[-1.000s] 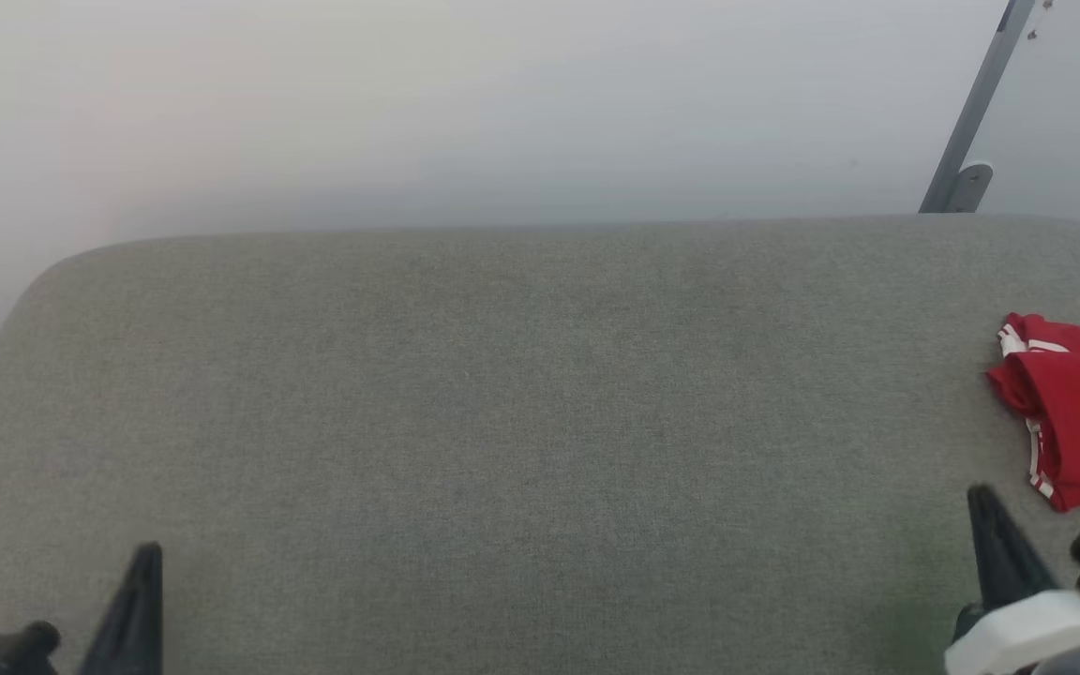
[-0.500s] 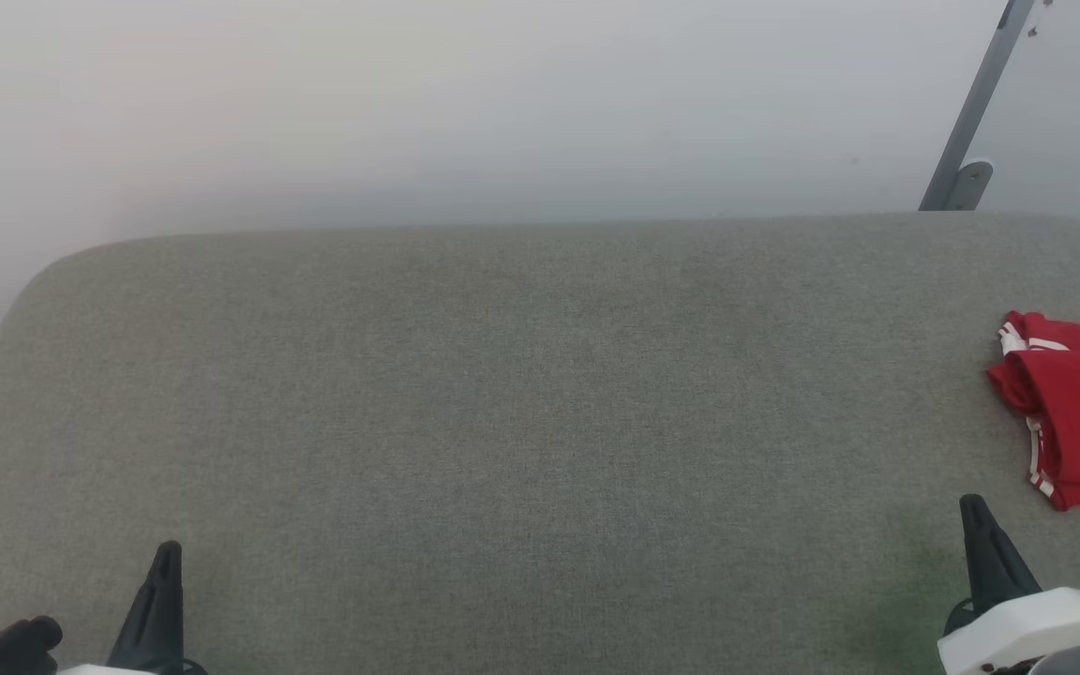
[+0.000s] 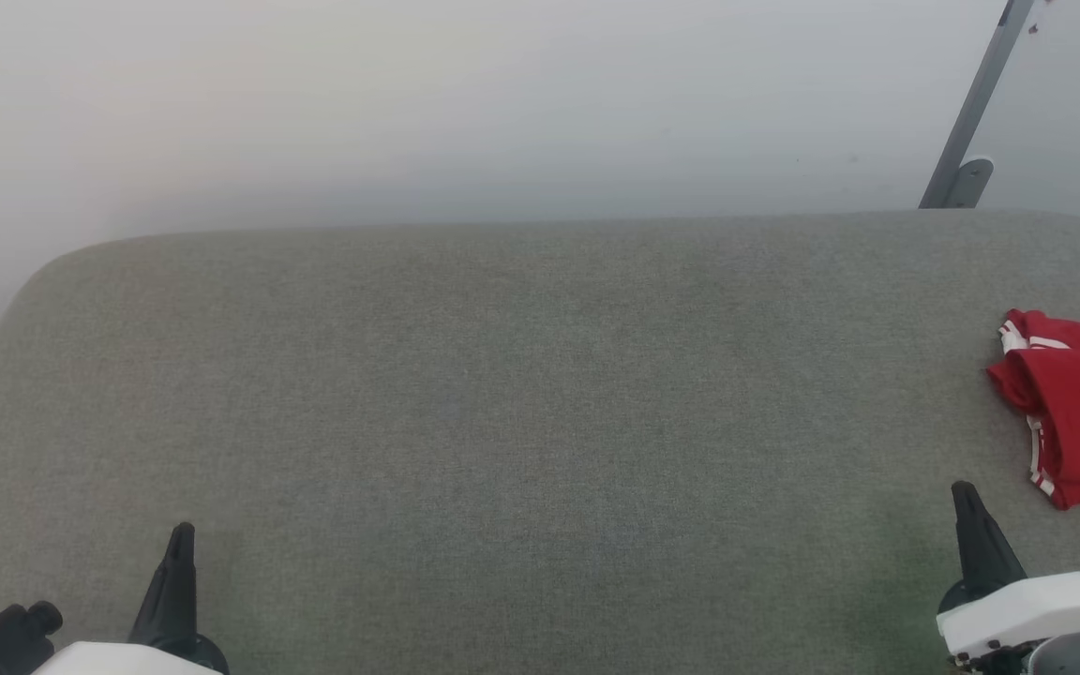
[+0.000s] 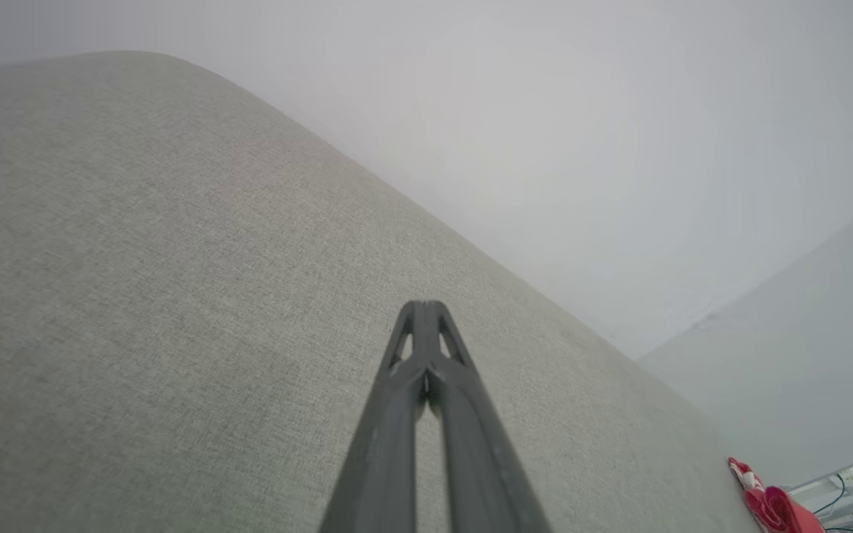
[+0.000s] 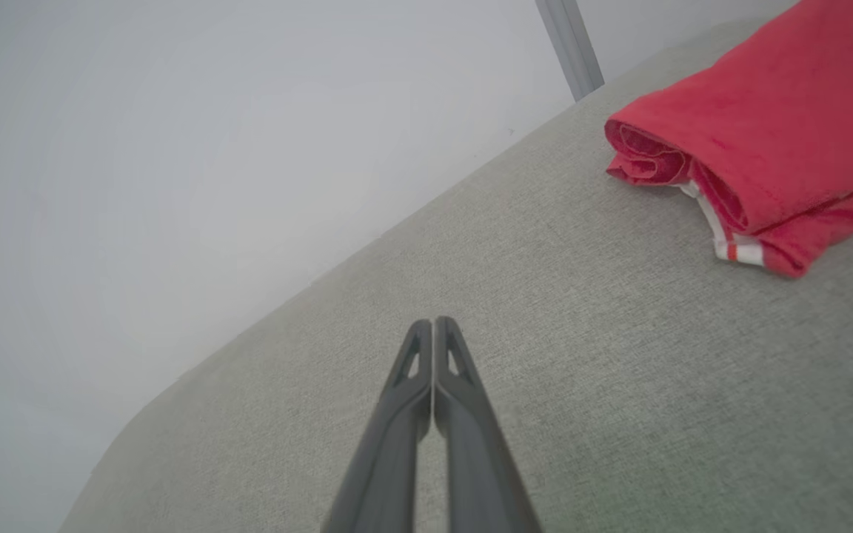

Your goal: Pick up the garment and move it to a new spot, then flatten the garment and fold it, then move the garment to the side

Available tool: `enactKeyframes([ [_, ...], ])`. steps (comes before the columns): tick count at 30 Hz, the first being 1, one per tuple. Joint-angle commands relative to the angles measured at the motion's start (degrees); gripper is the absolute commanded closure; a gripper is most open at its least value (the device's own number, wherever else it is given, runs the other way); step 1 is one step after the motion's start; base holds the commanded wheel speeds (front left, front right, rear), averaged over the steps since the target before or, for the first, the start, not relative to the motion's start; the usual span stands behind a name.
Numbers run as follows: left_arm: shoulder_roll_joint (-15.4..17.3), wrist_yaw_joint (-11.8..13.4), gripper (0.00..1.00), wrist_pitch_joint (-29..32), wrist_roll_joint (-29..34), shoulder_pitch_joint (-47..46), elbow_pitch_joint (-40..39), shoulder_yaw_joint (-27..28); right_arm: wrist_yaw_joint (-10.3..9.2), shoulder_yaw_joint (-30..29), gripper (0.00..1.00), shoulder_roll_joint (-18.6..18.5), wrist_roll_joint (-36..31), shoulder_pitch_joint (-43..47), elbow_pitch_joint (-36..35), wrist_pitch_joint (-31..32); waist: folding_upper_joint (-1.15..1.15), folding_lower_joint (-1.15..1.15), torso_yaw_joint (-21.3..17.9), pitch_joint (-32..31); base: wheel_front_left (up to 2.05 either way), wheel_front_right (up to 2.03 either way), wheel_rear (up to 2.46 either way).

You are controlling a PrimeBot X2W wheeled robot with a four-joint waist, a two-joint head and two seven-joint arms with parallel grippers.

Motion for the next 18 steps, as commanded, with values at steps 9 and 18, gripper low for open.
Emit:
enactKeyframes([
  [9, -0.94, -0.09, 1.0, 2.2, -6.82, -2.84, -0.26, 0.62, 0.01, -0.65, 1.0, 0.65, 7.55, -2.11, -1.62, 2.26, 0.0, 0.0, -0.02, 0.13, 0.0, 0.0, 0.0],
  [18, -2.17, -0.11, 1.0, 3.91, -11.96, -4.11, 0.02, 0.74, 0.02, -0.98, 1.0, 1.47, 13.33, -2.6, -2.22, 3.99, 0.0, 0.0, -0.04, 0.25, 0.0, 0.0, 0.0],
])
